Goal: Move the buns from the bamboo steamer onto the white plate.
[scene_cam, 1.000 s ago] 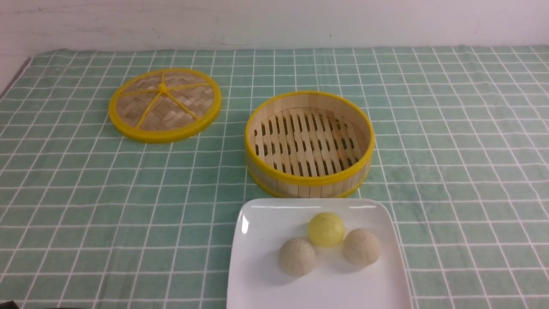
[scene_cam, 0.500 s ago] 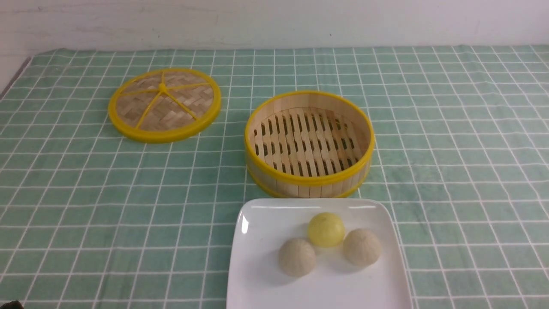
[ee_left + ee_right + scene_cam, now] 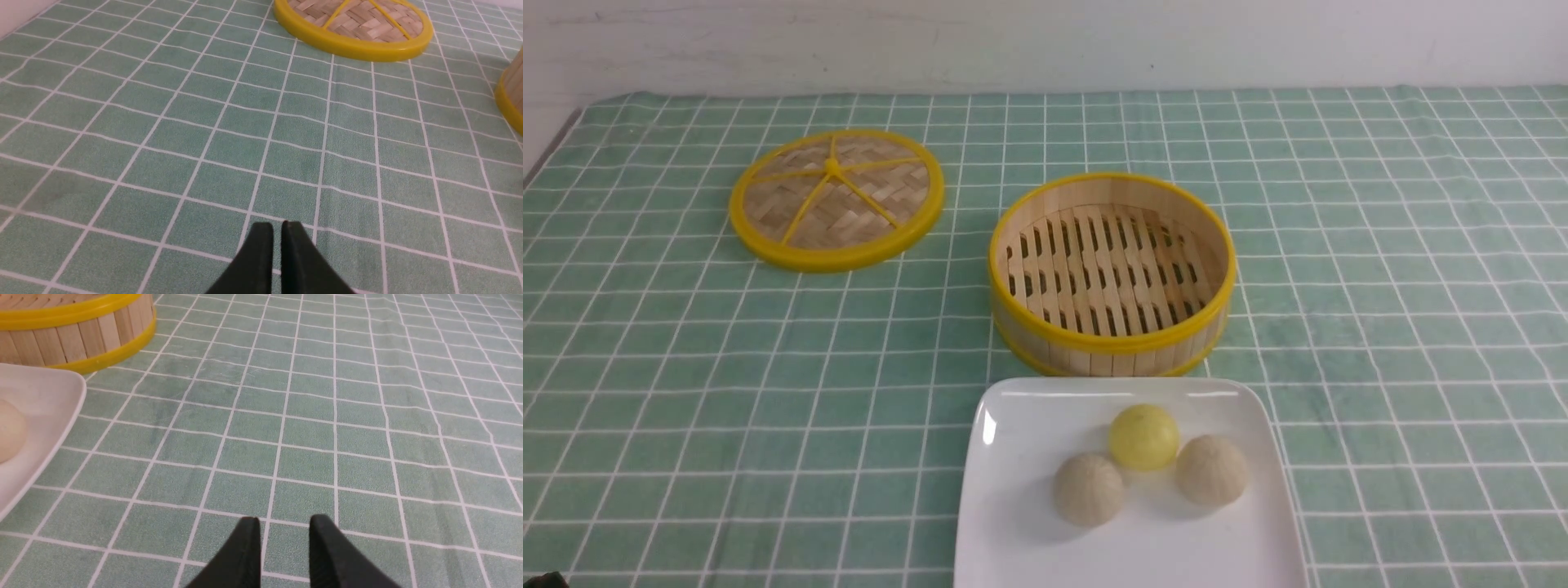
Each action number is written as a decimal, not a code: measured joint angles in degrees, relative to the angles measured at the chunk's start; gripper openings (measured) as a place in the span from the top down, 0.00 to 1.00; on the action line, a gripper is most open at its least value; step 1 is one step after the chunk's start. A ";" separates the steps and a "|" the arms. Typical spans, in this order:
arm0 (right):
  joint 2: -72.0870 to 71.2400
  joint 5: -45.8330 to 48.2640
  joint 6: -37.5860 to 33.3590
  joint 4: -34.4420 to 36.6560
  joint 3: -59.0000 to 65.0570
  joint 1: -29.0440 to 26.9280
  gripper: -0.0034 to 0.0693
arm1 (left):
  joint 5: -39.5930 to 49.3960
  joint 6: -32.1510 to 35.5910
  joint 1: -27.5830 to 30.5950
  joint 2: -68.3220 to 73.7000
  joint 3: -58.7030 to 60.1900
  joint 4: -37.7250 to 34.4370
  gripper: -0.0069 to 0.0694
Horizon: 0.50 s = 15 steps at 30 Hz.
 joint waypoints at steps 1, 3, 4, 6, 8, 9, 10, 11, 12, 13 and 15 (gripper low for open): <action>0.00 0.00 0.00 0.00 0.00 0.00 0.67 | 0.00 0.00 0.00 0.00 0.00 0.00 0.83; 0.00 0.00 0.00 0.00 0.00 0.00 0.67 | 0.00 0.00 0.00 0.00 0.00 0.00 0.83; 0.00 0.00 0.00 0.00 0.00 0.00 0.67 | 0.00 0.00 0.00 0.00 0.00 0.00 0.83; 0.00 0.00 0.00 0.05 0.00 0.00 0.66 | 0.00 0.00 0.00 0.00 0.00 0.00 0.83; 0.00 0.00 0.00 0.05 0.00 0.00 0.66 | 0.01 0.00 0.00 0.00 0.00 0.00 0.83; 0.00 0.00 0.00 0.05 0.00 0.00 0.66 | 0.01 0.00 0.00 0.00 0.00 0.00 0.83; 0.00 0.00 0.00 0.05 0.00 0.00 0.66 | 0.01 0.00 0.00 0.00 0.00 0.00 0.83; 0.00 0.00 0.00 0.00 0.00 0.00 0.66 | 0.01 0.00 0.00 0.00 0.00 0.00 0.83; 0.00 0.00 0.00 0.00 0.00 0.00 0.66 | 0.01 0.00 0.00 0.00 0.00 0.00 0.83; 0.00 0.00 0.00 0.00 0.00 0.00 0.66 | 0.01 0.00 0.00 0.00 0.00 0.00 0.83; 0.00 0.00 0.00 0.00 0.00 0.00 0.65 | 0.01 0.00 0.00 0.00 0.00 0.00 0.82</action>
